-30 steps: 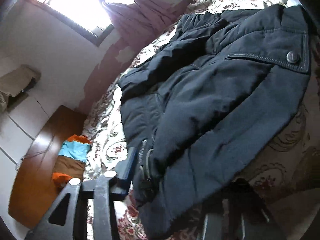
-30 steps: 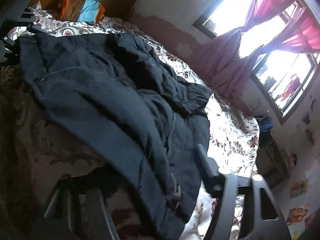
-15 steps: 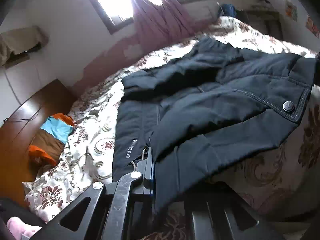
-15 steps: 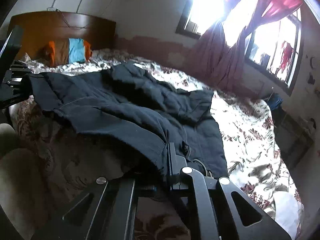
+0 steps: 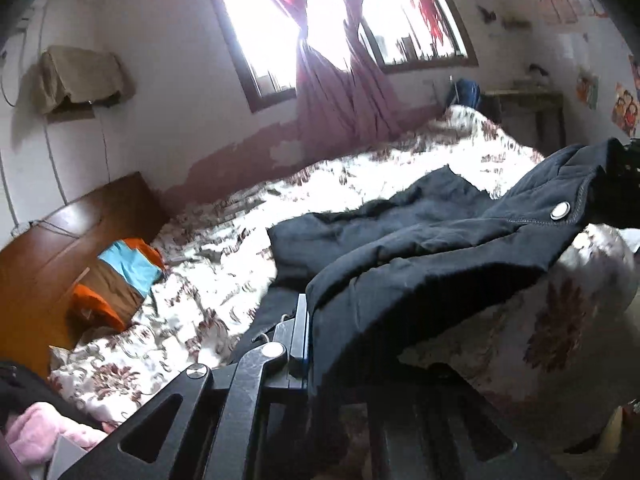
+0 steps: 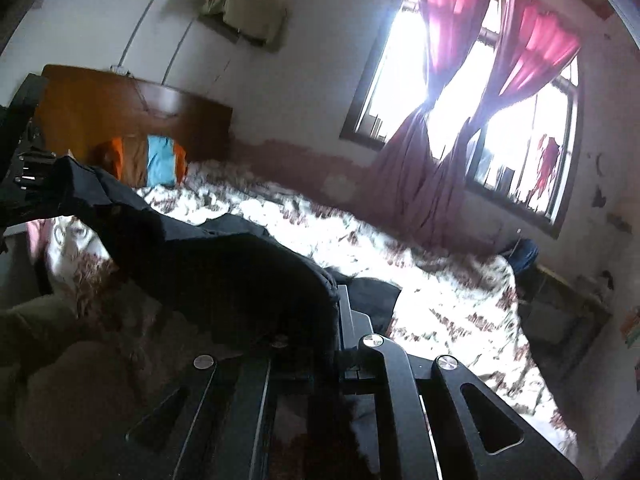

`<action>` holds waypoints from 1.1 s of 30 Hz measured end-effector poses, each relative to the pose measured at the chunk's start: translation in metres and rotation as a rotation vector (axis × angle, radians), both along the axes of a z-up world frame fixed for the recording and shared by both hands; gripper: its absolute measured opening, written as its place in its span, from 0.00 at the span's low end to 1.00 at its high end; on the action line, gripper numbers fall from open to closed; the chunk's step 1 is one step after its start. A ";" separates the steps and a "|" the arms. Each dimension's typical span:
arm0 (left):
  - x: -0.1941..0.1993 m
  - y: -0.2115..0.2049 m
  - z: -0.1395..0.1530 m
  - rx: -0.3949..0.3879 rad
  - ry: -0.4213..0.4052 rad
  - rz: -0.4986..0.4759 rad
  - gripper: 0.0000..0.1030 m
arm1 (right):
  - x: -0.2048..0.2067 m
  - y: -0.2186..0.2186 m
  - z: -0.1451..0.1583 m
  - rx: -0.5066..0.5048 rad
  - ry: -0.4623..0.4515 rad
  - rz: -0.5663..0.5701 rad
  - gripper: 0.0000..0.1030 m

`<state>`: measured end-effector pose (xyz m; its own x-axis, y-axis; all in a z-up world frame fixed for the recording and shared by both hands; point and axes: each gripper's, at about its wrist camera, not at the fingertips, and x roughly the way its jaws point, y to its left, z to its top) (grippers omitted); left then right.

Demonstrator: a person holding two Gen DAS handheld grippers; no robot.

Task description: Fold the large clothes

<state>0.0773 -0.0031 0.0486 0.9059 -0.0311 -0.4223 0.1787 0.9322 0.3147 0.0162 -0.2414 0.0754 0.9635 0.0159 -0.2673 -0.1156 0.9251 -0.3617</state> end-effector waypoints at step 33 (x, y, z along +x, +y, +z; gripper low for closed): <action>0.351 -0.025 -0.046 -0.160 0.157 0.079 0.07 | 0.366 -0.003 -0.075 -0.022 0.006 -0.147 0.06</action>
